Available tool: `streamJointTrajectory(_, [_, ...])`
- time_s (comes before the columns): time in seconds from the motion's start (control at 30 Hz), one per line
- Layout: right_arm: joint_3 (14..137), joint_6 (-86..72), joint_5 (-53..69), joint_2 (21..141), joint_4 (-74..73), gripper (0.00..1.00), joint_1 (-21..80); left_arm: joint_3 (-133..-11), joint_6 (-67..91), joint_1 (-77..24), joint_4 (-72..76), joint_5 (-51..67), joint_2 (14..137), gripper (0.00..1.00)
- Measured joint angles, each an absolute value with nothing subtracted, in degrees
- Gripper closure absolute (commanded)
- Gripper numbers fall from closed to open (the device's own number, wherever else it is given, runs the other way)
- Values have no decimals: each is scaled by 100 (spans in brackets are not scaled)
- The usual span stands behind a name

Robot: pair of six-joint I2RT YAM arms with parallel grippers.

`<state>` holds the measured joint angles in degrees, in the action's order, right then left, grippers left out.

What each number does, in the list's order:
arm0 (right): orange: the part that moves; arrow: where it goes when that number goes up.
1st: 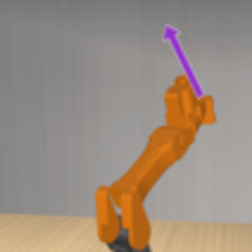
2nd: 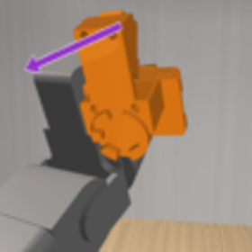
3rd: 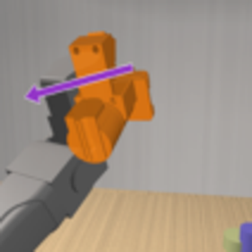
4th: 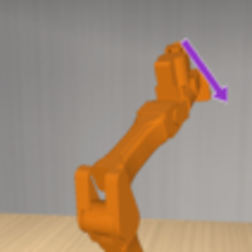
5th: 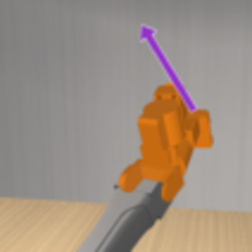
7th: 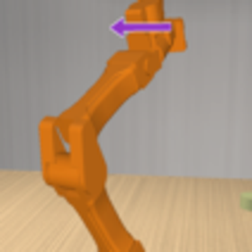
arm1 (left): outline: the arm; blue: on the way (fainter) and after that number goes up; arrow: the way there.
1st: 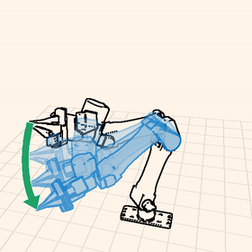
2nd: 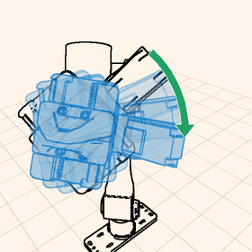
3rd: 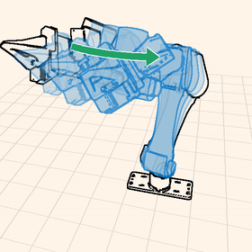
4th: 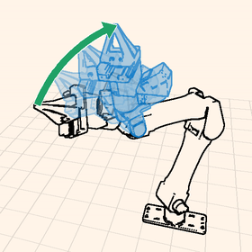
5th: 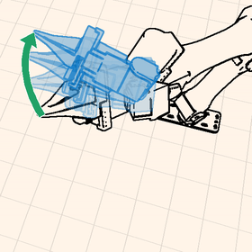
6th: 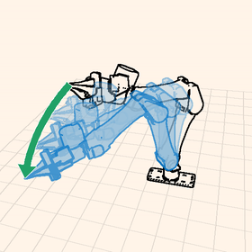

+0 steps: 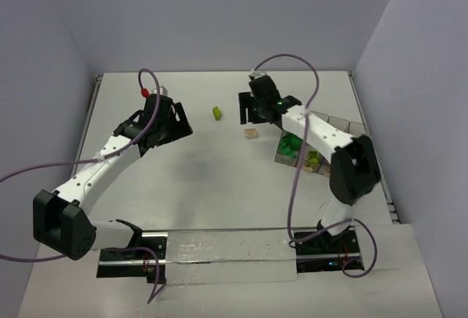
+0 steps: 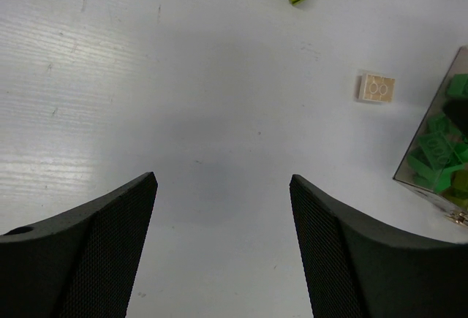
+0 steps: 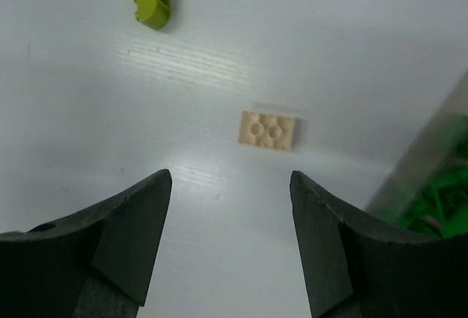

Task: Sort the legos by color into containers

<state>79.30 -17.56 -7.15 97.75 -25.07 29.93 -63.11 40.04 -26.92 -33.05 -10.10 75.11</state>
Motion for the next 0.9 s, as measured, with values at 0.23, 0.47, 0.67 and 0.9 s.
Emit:
streamJointTrajectory(0.23, [10123,-1832,-730,11834,-3185,24,3336,-6309,4106,-2689,-3474,-1212,7376,19])
streamJointTrajectory(0.47, [12150,-1921,-697,13242,-3859,30,3395,-6309,4117,-2689,-3494,-1245,7286,20])
streamJointTrajectory(0.67, [12801,-2043,-577,13834,-4127,34,3398,-6304,4115,-2689,-3493,-1243,7286,20])
streamJointTrajectory(0.9, [13151,-2175,-368,14281,-4177,40,3400,-6272,4113,-2689,-3494,-1243,7286,20])
